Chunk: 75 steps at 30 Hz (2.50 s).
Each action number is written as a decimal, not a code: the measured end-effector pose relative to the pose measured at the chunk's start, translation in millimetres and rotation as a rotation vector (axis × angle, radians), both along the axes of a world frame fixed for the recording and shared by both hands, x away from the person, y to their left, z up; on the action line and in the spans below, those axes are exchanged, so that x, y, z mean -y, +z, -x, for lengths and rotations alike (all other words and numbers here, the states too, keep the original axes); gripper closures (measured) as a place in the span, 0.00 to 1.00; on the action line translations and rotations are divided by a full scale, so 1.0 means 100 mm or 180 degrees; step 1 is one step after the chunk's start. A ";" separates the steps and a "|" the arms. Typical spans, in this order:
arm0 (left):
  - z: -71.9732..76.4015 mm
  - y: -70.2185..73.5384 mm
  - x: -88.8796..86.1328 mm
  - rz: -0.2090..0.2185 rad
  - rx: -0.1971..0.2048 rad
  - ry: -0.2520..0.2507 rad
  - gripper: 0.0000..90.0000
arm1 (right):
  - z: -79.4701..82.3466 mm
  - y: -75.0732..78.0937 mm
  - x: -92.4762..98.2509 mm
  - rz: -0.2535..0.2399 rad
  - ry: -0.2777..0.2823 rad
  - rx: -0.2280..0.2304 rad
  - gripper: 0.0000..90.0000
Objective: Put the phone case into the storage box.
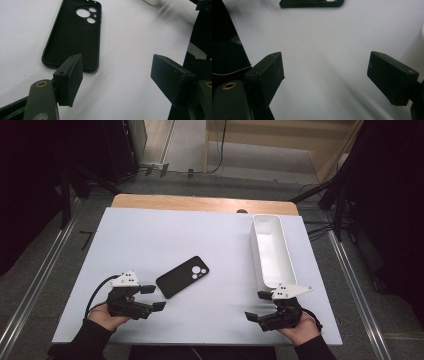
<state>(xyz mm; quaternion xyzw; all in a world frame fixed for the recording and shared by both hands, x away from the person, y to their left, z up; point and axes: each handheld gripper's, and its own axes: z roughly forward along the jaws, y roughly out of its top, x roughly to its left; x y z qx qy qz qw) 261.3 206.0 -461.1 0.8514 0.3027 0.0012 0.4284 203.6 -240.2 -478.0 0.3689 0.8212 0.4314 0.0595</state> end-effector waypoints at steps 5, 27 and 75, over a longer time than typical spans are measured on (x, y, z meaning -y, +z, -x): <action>0.00 -0.01 0.02 -0.0018 0.0007 -0.0019 0.29 | 0.00 0.00 0.02 -0.0016 -0.0045 -0.0028 0.14; -0.03 -0.03 0.03 -0.0068 -0.0009 -0.0029 0.29 | 0.00 0.01 0.04 -0.0091 -0.0062 -0.0047 0.14; -0.10 0.02 -0.14 -0.0089 0.0119 0.0266 0.29 | 0.00 0.00 0.04 -0.0135 -0.0050 -0.0091 0.14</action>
